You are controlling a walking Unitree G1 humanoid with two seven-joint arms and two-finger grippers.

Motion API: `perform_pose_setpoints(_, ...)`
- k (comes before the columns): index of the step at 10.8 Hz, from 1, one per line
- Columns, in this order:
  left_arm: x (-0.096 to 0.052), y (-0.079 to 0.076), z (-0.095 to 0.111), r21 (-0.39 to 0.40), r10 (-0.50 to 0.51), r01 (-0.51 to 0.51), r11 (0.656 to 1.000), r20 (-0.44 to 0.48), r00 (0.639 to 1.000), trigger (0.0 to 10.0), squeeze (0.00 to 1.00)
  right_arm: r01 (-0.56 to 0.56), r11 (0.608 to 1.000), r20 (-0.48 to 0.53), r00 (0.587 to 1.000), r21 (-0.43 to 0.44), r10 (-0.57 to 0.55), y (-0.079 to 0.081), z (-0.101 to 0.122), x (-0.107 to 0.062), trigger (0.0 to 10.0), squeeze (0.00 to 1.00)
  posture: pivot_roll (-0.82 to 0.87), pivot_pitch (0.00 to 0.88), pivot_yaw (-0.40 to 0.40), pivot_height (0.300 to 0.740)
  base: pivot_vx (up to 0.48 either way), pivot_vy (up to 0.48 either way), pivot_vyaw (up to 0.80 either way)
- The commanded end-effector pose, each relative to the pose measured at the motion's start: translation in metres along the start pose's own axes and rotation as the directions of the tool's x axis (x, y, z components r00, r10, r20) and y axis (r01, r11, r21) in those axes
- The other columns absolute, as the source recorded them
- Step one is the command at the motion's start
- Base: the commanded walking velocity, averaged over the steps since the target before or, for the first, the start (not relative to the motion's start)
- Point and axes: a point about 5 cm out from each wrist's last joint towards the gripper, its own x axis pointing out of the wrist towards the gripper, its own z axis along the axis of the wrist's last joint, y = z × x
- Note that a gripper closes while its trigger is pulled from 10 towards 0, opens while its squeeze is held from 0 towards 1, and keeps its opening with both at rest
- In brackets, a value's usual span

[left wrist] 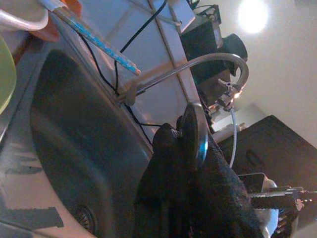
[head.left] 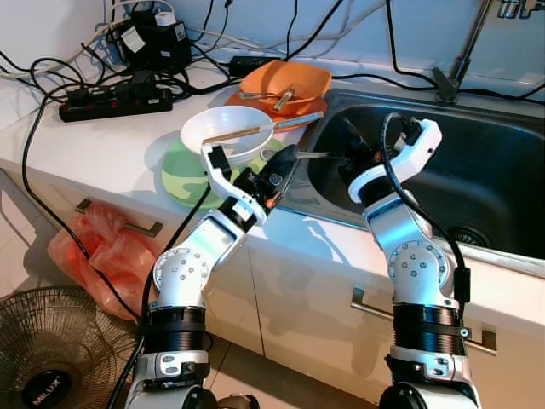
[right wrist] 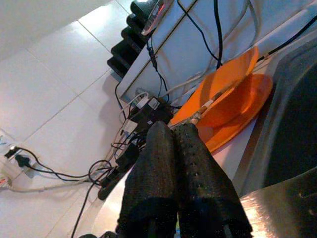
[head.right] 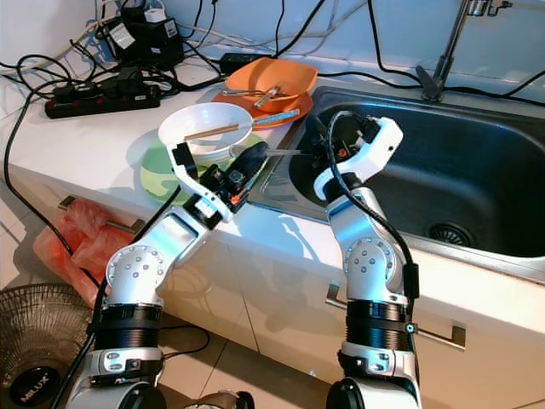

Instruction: Kitchen organization

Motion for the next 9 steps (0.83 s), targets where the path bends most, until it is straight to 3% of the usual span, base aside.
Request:
perform_pose_setpoints(1, 0.0, 0.0, -0.002, 0.004, -0.002, 0.002, 1.0, -0.014, 1.0, 2.4, 0.0, -0.003, 1.0, 0.014, 1.0, 0.007, 0.003, 0.003, 0.003, 0.002, 0.0, 0.0, 0.05, 0.032, 0.096, 0.74, 0.0, 0.0, 0.0)
perform_pose_setpoints(2, 0.0, 0.001, -0.001, 0.012, 0.011, -0.011, 1.0, -0.012, 1.0, 3.8, 0.0, -0.004, 1.0, 0.017, 1.0, 0.006, 0.004, 0.003, 0.003, 0.003, 0.0, 0.0, 0.05, 0.032, 0.096, 0.74, 0.0, 0.0, 0.0)
perform_pose_setpoints(3, -0.001, 0.005, 0.002, 0.018, 0.043, -0.043, 0.999, 0.007, 0.999, 6.3, 0.0, -0.005, 1.0, 0.017, 1.0, 0.006, 0.005, 0.004, 0.003, 0.003, 0.0, 0.0, 0.05, 0.032, 0.095, 0.74, 0.0, 0.0, 0.0)
perform_pose_setpoints(4, -0.001, 0.007, 0.002, 0.016, 0.053, -0.053, 0.998, 0.016, 0.998, 6.4, 0.0, -0.008, 1.0, 0.016, 1.0, 0.006, 0.008, 0.004, 0.003, 0.003, 0.0, 0.0, 0.05, 0.032, 0.096, 0.74, 0.0, 0.0, 0.0)
perform_pose_setpoints(5, -0.001, 0.008, 0.003, 0.011, 0.061, -0.061, 0.998, 0.024, 0.998, 6.8, 0.0, -0.015, 1.0, 0.009, 1.0, 0.012, 0.015, 0.005, 0.002, 0.003, 9.8, 0.0, 0.05, 0.031, 0.096, 0.74, 0.0, 0.0, 0.0)
perform_pose_setpoints(7, 0.0, 0.008, 0.006, 0.004, 0.058, -0.059, 0.998, 0.04, 0.997, 6.7, 0.0, -0.017, 0.997, -0.022, 1.0, 0.069, 0.019, 0.005, -0.002, 0.004, 10.0, 0.0, 0.05, 0.03, 0.094, 0.74, 0.0, 0.0, 0.0)
perform_pose_setpoints(9, 0.002, 0.003, 0.011, -0.002, 0.037, -0.037, 0.999, 0.061, 0.997, 6.7, 0.0, 0.034, 0.998, -0.052, 0.998, 0.059, -0.031, -0.008, -0.009, 0.001, 10.0, 0.0, 0.05, 0.03, 0.091, 0.74, 0.0, 0.0, 0.0)
